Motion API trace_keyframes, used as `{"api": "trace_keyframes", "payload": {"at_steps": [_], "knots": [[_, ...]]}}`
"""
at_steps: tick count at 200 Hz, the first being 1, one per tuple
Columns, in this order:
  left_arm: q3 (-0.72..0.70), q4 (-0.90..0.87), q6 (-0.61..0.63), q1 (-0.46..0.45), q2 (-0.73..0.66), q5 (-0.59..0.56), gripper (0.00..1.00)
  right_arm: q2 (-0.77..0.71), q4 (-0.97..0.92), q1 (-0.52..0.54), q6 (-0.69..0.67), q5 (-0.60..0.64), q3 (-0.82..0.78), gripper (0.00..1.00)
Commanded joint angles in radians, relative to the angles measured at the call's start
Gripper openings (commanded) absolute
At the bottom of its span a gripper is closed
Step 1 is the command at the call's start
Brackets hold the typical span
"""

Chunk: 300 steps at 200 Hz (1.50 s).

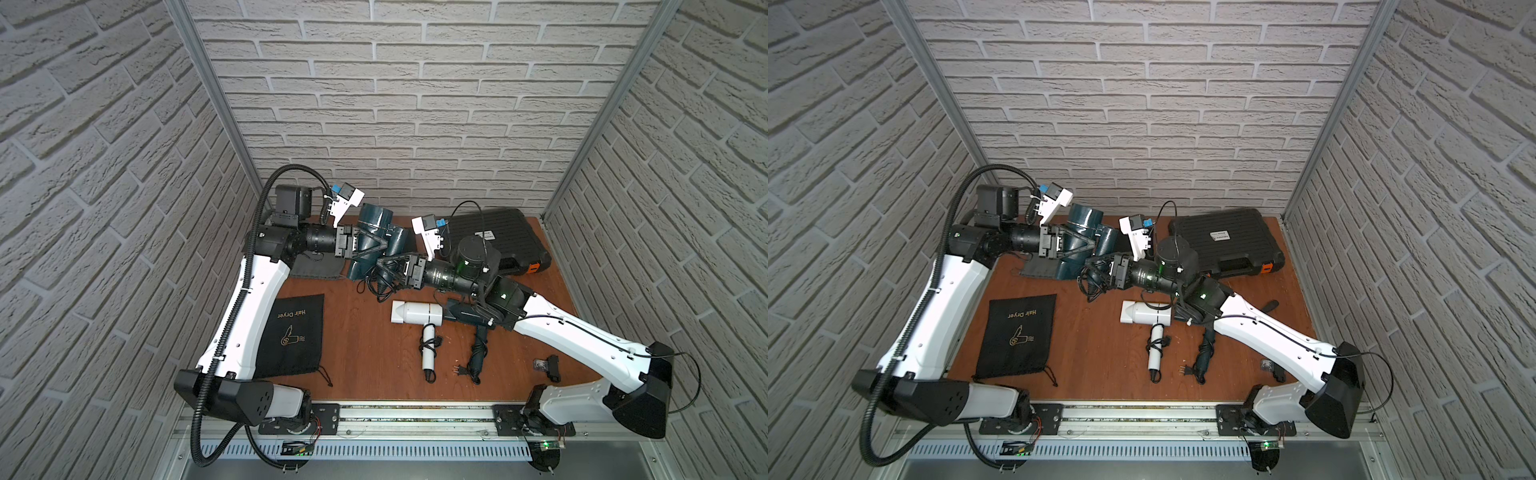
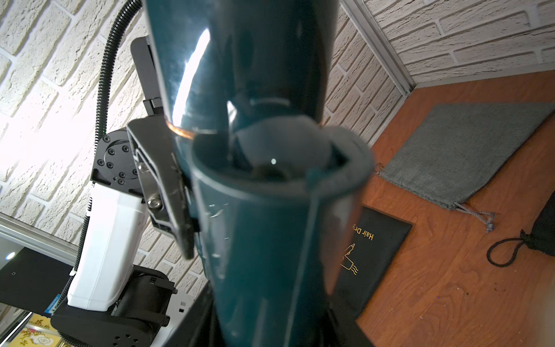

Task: Pack away hair dryers
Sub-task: Adjust the hair dryer.

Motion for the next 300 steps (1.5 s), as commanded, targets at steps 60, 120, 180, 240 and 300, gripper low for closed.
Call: {"api": "trace_keyframes", "payload": {"at_steps": [60, 120, 180, 240, 300], "knots": [[-0.02, 0.056, -0.029, 0.005, -0.058, 0.043, 0.0, 0.02, 0.161, -0.007, 0.055, 0.017, -0.028, 0.2], [-0.037, 0.086, -0.049, 0.014, -0.065, 0.045, 0.0, 0.03, 0.185, -0.006, 0.072, 0.026, -0.042, 0.45], [-0.055, 0.111, -0.063, 0.018, -0.061, 0.069, 0.08, 0.052, 0.251, -0.006, 0.089, -0.012, -0.048, 0.03], [-0.069, 0.111, -0.052, 0.042, -0.057, 0.051, 0.86, 0.005, 0.233, -0.007, 0.068, 0.012, -0.068, 0.03], [-0.031, 0.053, -0.013, 0.081, -0.05, 0.002, 0.98, -0.02, 0.216, -0.013, 0.059, 0.055, -0.099, 0.03]]}}
